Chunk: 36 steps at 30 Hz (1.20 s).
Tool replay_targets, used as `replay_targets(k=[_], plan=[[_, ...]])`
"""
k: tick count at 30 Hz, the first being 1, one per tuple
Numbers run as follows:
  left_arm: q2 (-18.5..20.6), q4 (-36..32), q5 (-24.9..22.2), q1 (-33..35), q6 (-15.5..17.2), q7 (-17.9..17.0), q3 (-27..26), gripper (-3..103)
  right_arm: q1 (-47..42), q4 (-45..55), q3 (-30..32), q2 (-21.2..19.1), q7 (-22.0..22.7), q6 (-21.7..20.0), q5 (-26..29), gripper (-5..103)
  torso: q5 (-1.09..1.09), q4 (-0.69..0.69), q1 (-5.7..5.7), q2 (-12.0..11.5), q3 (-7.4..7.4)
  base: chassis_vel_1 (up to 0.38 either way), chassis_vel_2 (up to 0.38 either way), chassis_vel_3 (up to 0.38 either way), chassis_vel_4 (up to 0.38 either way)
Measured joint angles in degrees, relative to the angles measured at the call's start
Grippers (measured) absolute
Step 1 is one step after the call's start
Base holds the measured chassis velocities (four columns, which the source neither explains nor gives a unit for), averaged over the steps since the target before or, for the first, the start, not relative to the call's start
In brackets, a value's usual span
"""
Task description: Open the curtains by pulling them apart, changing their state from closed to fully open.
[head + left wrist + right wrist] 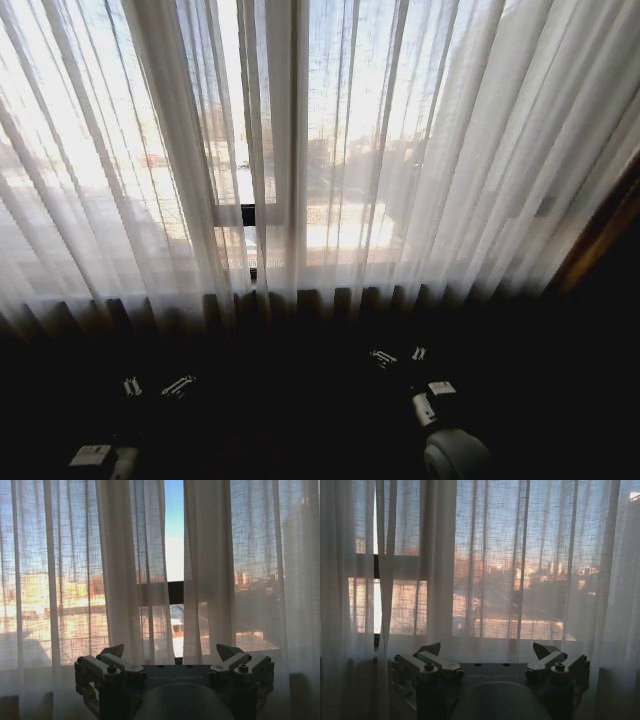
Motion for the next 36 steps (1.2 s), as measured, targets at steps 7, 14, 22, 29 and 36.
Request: replay_targets(k=[7, 14, 22, 29, 36], plan=[[-0.2, 0.2, 0.0, 0.3, -0.7, 0.0, 0.0, 100, 0.1, 0.0, -0.2, 0.0, 0.0, 0.1, -0.1, 100, 0.01, 0.0, -0.01, 0.0, 0.0, 0.006, 0.191, -0.01, -0.199], [-0.3, 0.6, 0.1, 0.6, -1.7, 0.1, 0.0, 100, 0.0, 0.0, -0.4, 0.1, 0.0, 0.1, -0.1, 100, -0.03, 0.0, 0.01, 0.0, 0.0, 0.0, 0.425, -0.013, -0.443], [-0.5, 0.8, 0.1, 1.2, -2.8, 0.0, -0.1, 100, 0.0, 0.0, -0.7, 0.1, -0.1, 0.2, -0.1, 100, -0.01, 0.01, 0.01, 0.0, 0.0, -0.162, 0.42, 0.172, -0.42], [-0.7, 0.8, 0.1, 1.5, -3.3, 0.1, -0.1, 100, -0.2, 0.2, -0.9, 0.1, -0.4, 0.4, -0.3, 100, 0.02, 0.0, 0.0, 0.0, 0.0, -0.345, 0.359, 0.316, -0.355], [-0.9, 0.8, 0.2, 1.4, -3.3, 0.1, -0.1, 100, -1.0, 0.3, -1.7, 0.0, -1.1, 1.6, -2.9, 100, -0.03, 0.0, 0.04, 0.0, 0.01, -0.256, 0.448, 0.263, -0.455]])
